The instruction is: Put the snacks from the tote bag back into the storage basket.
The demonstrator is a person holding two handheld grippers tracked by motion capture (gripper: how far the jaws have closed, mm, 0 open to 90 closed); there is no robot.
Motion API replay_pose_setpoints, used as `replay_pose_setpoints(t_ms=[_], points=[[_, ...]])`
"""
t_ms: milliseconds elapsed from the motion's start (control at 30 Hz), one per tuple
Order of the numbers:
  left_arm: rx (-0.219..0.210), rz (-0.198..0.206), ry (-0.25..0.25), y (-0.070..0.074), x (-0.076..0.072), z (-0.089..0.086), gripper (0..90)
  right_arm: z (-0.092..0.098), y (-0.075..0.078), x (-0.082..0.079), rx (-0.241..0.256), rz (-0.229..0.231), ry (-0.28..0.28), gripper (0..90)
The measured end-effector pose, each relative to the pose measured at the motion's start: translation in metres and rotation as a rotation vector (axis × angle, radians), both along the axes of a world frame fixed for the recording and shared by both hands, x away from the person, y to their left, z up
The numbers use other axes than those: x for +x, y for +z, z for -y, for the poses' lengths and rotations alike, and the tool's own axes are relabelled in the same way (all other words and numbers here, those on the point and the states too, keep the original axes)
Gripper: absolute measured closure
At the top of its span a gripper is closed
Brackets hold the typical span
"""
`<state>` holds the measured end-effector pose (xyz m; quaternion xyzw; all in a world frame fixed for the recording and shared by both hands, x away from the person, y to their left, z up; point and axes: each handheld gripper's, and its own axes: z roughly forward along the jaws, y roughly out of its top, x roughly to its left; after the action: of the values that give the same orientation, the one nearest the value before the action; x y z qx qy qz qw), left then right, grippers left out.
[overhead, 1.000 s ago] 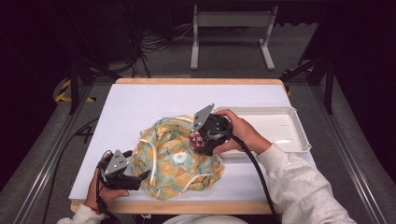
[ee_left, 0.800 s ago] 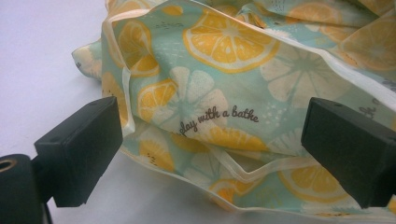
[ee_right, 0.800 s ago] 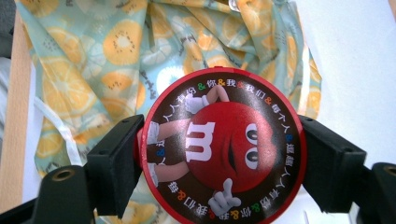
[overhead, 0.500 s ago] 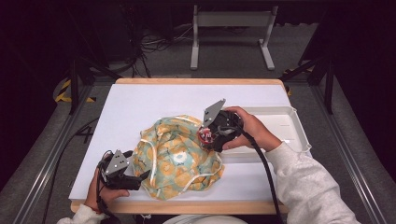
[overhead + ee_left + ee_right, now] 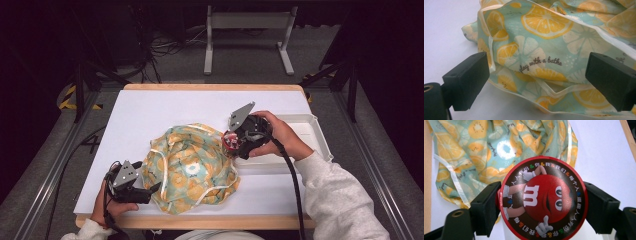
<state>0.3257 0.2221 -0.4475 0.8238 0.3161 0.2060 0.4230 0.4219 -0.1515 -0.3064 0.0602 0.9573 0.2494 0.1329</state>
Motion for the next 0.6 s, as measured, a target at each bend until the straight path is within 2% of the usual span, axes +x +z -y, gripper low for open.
replay_pose_setpoints(t_ms=[600], points=[[0.005,-0.004,0.0,0.0,0.0,0.001,6.0,0.014,0.003,0.002,-0.013,0.009,-0.022,23.1]])
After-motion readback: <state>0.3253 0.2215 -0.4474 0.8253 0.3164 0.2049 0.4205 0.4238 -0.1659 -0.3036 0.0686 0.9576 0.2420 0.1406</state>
